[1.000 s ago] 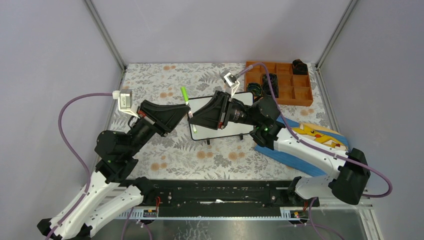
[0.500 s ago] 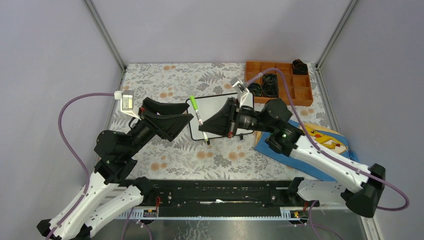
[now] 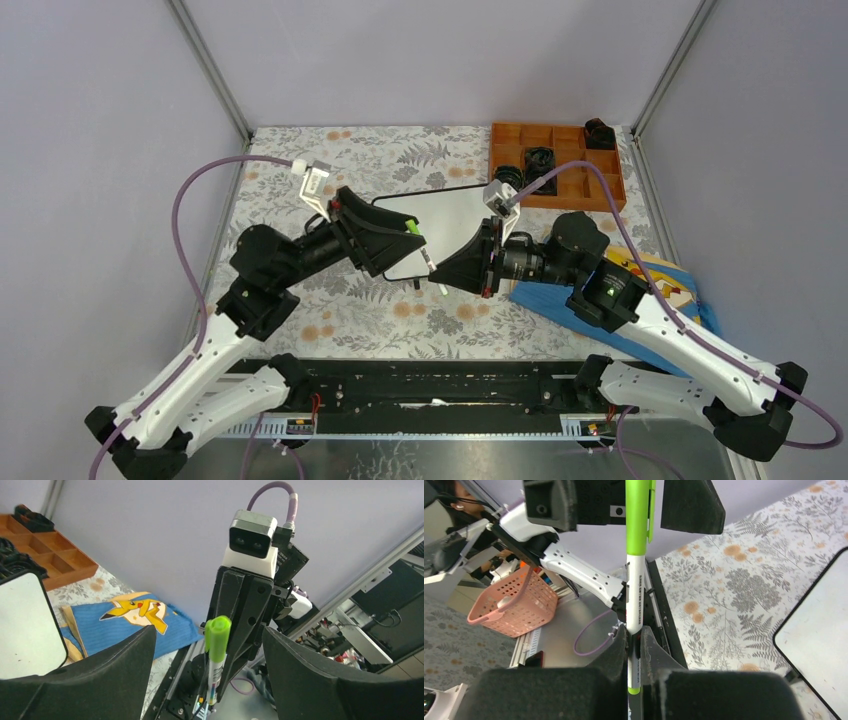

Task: Write a sentence on the whiteboard
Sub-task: Open the whiteboard marker at the center of the board.

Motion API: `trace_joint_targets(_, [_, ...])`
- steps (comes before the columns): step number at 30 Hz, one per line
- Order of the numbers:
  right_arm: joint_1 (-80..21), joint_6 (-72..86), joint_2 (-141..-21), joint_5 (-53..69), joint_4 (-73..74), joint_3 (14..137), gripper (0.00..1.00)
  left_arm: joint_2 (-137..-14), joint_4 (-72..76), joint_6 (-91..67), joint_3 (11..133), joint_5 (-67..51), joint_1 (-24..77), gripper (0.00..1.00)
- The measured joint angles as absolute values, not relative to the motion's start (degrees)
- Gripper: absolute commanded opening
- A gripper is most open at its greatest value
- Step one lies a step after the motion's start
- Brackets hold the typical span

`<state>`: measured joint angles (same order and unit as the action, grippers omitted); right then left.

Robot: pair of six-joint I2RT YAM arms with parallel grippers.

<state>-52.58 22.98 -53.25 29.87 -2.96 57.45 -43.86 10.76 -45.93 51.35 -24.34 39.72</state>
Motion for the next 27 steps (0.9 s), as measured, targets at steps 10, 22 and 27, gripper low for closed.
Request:
trace_joint_targets(10, [-52.6, 21.5, -54.1, 29.0, -1.9, 55.9, 0.0, -45.3, 10.8, -46.5, 52.5, -28.3, 39.7, 0.6])
trace_joint_targets(22, [-52.9, 21.9, -54.4, 29.6, -3.5, 55.7, 0.0, -43.1, 10.2, -46.3, 51.7, -27.9, 39.7, 0.54])
trace_joint_targets(27, [-52.9, 22.3, -54.3, 29.5, -3.4, 55.7, 0.0, -43.1, 10.0, -46.6, 51.5, -27.4, 39.7, 0.51])
